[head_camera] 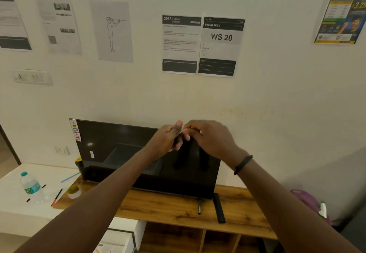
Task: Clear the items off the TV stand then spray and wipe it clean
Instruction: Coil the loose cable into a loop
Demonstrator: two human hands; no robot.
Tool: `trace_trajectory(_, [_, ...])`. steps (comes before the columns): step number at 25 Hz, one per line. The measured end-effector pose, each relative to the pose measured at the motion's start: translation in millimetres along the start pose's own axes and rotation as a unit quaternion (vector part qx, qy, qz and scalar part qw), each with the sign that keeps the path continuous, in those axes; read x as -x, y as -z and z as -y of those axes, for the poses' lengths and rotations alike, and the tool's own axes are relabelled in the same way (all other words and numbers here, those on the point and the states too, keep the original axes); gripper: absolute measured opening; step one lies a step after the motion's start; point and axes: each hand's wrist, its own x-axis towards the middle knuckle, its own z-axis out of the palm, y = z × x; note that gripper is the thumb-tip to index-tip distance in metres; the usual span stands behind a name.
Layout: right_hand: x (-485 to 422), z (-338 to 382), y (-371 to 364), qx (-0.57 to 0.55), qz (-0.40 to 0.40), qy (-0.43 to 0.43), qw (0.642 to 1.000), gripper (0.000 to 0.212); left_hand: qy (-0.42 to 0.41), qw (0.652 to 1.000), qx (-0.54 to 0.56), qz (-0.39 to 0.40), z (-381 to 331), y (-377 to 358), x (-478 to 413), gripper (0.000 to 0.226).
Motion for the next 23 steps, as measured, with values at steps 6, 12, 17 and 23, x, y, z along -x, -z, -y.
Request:
trace_trajectory(6, [1.7,-1.6,-13.1,-0.322,-0.023,-0.156,0.934,0.019,0.019,0.966,0.222,0.128,-8.8,-5.8,2.7,0.043])
trace_trajectory(12, [7.4,8.0,-17.6,-0.552,0.015,-0.291,0.781,0.026,0.063,0.961,0.267,0.045,-4.3,-10.1,0.3,0.031])
trace_trajectory(17, [12.4,-4.1,-10.5,-0.571,0.019,-0.288,0.768,0.03,-0.007,0.973,0.23,-0.019,-9.0,-17.0,3.0,0.035])
trace_trajectory(23, [17.2,-20.3,7.5,-0.428,0.096,-0.217,0.872,0.027,-0.076,0.986,0.104,-0.105,-27.2,-25.4,6.9,0.024])
